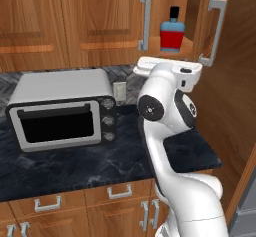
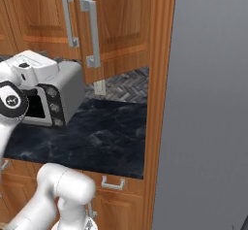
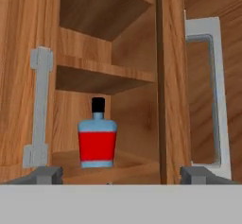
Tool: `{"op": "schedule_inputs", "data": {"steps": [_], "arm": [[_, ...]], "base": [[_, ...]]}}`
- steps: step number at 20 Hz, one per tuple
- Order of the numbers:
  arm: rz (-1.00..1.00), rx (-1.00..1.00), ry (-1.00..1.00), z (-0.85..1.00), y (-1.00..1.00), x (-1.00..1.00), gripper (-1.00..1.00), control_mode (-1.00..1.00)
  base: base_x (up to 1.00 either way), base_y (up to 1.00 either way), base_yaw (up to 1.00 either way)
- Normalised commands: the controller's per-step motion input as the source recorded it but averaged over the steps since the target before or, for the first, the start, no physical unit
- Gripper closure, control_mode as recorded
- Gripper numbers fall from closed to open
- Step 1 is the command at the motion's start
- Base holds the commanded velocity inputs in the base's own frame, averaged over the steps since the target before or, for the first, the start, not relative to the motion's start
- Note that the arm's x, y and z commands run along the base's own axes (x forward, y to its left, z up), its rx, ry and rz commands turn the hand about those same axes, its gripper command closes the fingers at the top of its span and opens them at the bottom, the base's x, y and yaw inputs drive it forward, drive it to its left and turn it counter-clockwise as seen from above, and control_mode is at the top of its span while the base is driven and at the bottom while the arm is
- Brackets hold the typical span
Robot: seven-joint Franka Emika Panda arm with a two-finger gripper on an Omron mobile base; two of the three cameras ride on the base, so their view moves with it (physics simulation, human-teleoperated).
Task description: Open the cabinet directly in front. Then move the liquor and the mug to the dining counter with the jar on it.
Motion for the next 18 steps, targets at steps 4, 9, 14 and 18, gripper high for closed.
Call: {"op": "schedule_inputs", "data": {"steps": [4,9,14,18], "arm": [[-0.06,0.00,0.17,0.00,0.04,1.00,-1.00,-1.00],[-0.09,0.01,0.30,0.00,-0.18,0.97,-1.00,-1.00],[-0.20,0.09,0.29,0.00,-0.87,0.29,-1.00,-1.00],[-0.31,0.17,0.26,0.00,-1.00,-0.08,-1.00,-1.00]], "base": [[0.00,0.00,0.00],[0.00,0.00,0.00],[0.00,0.00,0.00],[0.00,0.00,0.00]]}}
